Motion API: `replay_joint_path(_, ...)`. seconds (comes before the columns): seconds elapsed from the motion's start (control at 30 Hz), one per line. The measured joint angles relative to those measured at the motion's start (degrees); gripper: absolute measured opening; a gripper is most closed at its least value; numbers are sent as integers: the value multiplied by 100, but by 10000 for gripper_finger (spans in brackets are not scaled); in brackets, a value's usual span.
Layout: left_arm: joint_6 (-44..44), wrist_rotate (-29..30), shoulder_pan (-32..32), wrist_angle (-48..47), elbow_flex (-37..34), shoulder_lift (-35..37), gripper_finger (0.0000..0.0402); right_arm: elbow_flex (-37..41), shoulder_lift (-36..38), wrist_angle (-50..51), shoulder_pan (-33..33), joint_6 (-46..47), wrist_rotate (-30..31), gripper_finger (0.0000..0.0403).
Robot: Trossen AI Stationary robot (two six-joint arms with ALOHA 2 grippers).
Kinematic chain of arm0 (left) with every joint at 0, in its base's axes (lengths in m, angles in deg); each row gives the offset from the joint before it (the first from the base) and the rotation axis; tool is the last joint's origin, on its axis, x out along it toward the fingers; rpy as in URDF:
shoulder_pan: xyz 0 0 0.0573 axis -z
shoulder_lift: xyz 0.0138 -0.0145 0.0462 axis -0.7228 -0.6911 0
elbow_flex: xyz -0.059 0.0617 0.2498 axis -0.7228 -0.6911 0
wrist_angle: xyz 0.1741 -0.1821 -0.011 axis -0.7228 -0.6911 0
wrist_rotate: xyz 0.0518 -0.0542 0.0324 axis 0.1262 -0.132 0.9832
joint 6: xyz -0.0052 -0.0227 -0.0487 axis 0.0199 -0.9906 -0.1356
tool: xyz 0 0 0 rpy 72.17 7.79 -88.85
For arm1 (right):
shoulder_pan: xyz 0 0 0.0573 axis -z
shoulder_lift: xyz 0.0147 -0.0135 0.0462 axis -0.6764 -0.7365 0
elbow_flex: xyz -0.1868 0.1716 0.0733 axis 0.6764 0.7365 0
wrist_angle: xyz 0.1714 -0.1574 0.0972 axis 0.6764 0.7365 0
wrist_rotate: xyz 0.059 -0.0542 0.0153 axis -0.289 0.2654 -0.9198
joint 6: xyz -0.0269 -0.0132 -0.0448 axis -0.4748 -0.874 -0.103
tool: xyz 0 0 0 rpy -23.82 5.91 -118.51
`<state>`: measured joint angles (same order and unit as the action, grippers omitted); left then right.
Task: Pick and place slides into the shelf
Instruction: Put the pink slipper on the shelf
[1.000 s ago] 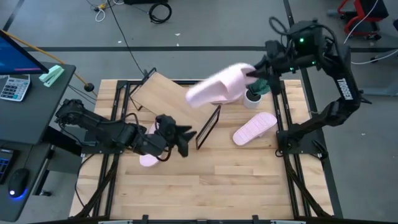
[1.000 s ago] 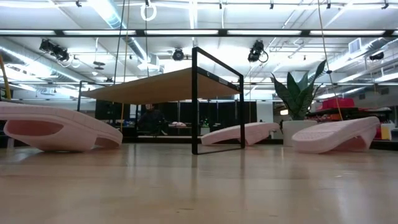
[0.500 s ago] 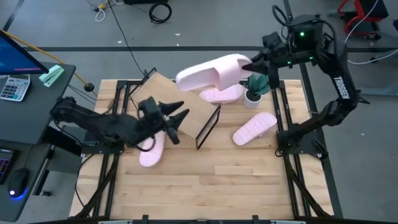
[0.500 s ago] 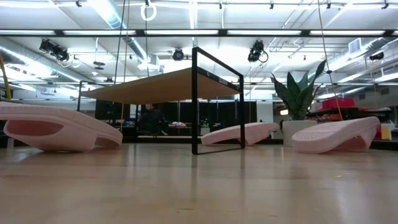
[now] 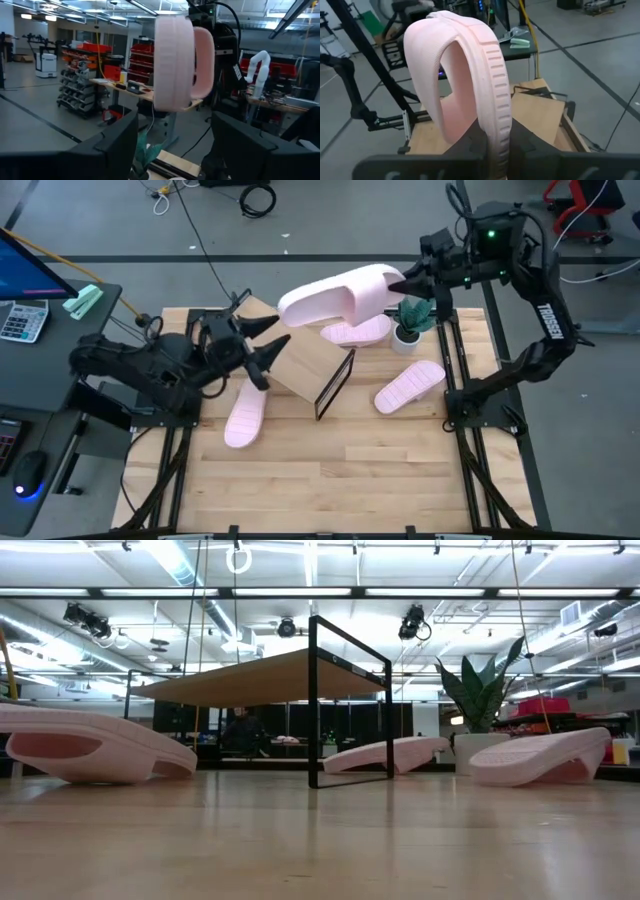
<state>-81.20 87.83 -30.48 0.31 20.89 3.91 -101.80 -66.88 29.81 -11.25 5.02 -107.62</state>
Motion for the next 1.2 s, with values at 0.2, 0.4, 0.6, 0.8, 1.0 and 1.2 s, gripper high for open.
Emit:
replay_joint_path(0.2,-70,-583,-411,5,0,28,258,0,-163,-40,-289,44,147,34)
replay_joint_path(0.4,-76,-792,-607,7,0,28,247,0,-337,10,-417,46,330,34)
replay_joint_path(0.6,-71,-791,-602,-53,0,133,222,0,-361,43,-395,-84,743,34)
replay_joint_path(0.8,-239,-792,-602,-425,2,183,187,0,-361,34,-398,-104,749,34)
replay_joint_path(1.0,-526,-790,-601,-802,2,179,172,0,-361,-66,-398,-83,766,34)
replay_joint_path(1.2,-525,-721,-600,-818,2,174,168,0,-361,-76,-398,-59,759,34)
